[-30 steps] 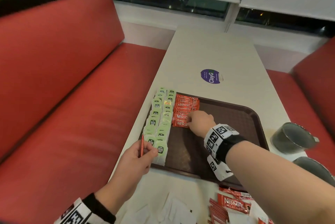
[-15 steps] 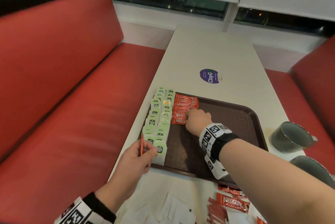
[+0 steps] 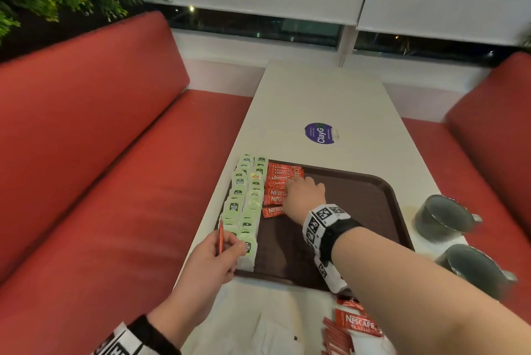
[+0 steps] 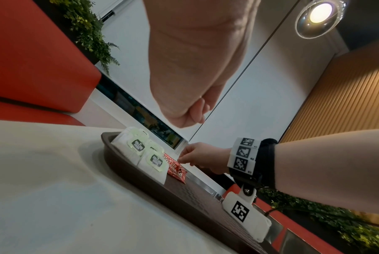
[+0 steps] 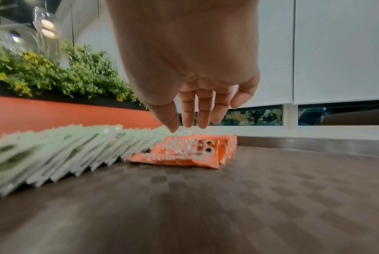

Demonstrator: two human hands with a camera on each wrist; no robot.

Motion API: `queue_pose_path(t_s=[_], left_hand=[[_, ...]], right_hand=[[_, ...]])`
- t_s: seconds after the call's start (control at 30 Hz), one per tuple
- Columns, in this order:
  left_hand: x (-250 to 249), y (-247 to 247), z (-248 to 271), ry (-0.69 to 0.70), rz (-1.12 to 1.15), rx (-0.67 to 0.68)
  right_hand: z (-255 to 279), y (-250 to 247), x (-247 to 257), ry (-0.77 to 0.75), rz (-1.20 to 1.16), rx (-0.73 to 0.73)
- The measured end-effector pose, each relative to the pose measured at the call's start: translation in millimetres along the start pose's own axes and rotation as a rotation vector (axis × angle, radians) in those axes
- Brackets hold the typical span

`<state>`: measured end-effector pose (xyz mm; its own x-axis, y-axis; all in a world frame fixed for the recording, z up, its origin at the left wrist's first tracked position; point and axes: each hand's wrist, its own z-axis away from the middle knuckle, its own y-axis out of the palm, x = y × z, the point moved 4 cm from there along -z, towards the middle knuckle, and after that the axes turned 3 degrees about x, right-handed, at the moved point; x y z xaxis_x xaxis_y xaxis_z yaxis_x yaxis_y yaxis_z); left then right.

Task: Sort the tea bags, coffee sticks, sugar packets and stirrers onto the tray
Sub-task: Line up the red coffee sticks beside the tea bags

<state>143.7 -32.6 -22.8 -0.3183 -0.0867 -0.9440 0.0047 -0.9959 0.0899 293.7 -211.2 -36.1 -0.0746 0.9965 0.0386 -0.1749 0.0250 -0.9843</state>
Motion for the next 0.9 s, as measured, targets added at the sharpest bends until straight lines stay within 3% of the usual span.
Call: queue_pose_path(t_s=[0.17, 0.33, 0.57, 0.67, 0.9], left_hand=[[-1, 7, 7, -0.026, -0.002, 0.000], [-4, 21, 18, -0.064, 0.112, -0.005], [-12, 33, 33, 0.027, 0.019, 0.074], [-19, 38, 41, 0.095, 0.001, 0.097], [-28, 31, 56, 0.150, -0.066, 0.196]], right_hand=[[32, -26, 5, -0.017, -0.331, -0.078], [91, -41, 12, -0.142, -0.651, -0.097], [164, -28, 33, -0.268, -0.873, 0.148], [183, -27, 47, -0.327, -0.977, 0.149], [208, -30, 38, -0.185, -1.171, 0.033]])
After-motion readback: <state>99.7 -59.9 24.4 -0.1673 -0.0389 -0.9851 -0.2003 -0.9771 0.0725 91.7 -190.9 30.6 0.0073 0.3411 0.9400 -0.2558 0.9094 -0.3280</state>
